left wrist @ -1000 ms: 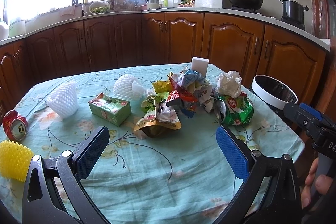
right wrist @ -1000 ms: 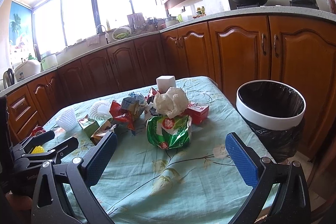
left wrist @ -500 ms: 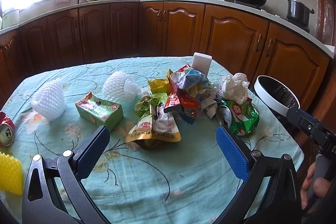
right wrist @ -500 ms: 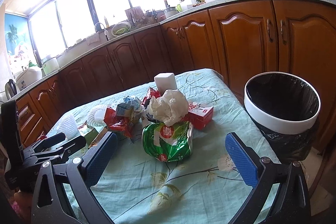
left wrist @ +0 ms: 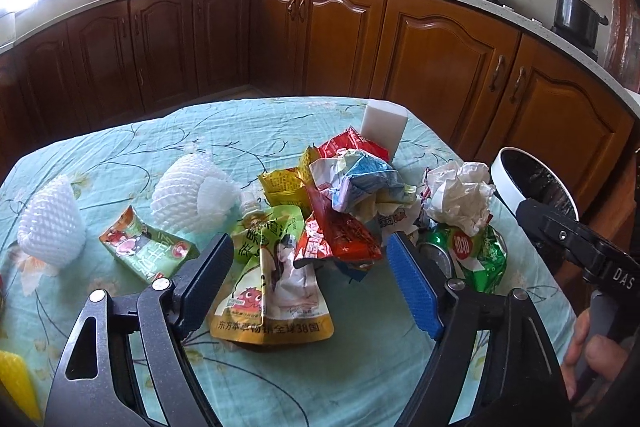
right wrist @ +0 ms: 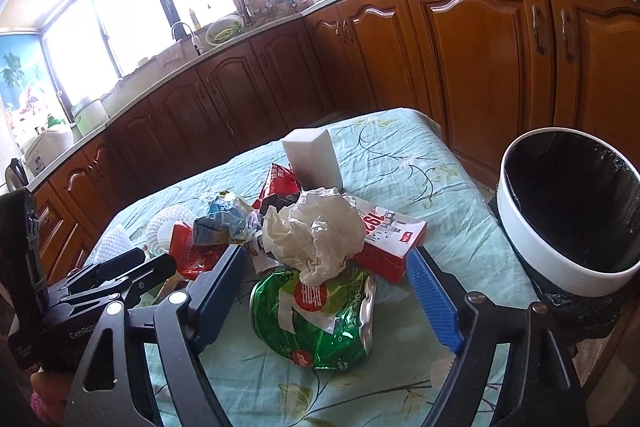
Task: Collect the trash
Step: 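Grasp the crumpled white tissue with the right tool while the left tool grasps a red wrapper, then carry both held items over the black trash bin with both tools, then open both tools to drop the tissue and red wrapper into the bin, then grasp the white-and-red milk carton with the right tool while the left tool grasps crumpled purple paper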
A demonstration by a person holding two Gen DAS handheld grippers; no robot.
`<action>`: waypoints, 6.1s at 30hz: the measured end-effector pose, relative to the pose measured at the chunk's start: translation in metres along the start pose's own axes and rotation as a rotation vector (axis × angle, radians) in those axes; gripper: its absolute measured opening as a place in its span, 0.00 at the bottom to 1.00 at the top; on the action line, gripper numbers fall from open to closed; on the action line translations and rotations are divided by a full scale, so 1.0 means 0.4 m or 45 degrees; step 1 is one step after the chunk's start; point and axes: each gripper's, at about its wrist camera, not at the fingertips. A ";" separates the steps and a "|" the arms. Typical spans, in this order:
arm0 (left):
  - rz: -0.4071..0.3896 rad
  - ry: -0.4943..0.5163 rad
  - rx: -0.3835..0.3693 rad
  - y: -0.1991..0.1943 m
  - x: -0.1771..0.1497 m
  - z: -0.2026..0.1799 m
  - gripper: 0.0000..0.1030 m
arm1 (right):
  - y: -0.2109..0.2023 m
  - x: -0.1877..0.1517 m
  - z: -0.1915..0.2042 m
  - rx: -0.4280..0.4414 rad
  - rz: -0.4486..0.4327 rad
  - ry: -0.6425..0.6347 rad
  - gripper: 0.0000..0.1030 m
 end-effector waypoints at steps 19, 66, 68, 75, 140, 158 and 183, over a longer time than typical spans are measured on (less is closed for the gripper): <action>0.088 -0.025 -0.094 0.031 0.009 -0.004 0.03 | -0.001 0.009 0.015 0.104 0.014 -0.018 0.03; 0.070 0.292 -0.571 0.083 0.068 -0.593 0.03 | -0.235 -0.031 -0.499 -0.362 -0.077 0.314 0.03; 0.088 0.290 -0.586 0.103 0.070 -0.614 0.03 | -0.230 -0.026 -0.512 -0.374 -0.071 0.310 0.03; 0.155 0.293 -0.583 0.175 0.065 -0.666 0.03 | -0.191 -0.021 -0.538 -0.394 -0.016 0.299 0.03; 0.138 0.015 -0.134 0.031 0.024 -0.020 0.67 | 0.079 0.062 -0.076 0.058 0.189 -0.185 0.94; 0.293 0.170 -0.127 0.160 0.022 -0.066 0.25 | 0.251 0.049 -0.092 0.154 0.419 -0.358 0.60; 0.114 0.100 -0.384 0.002 0.095 -0.176 0.21 | -0.041 0.034 -0.259 -0.040 0.090 0.017 0.45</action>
Point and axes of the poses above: each gripper's, at about its wrist camera, not at the fingertips, and y roughly the way its jaws point, z to its left, x to its top, and after that the axes turned 9 degrees about -y, right-handed
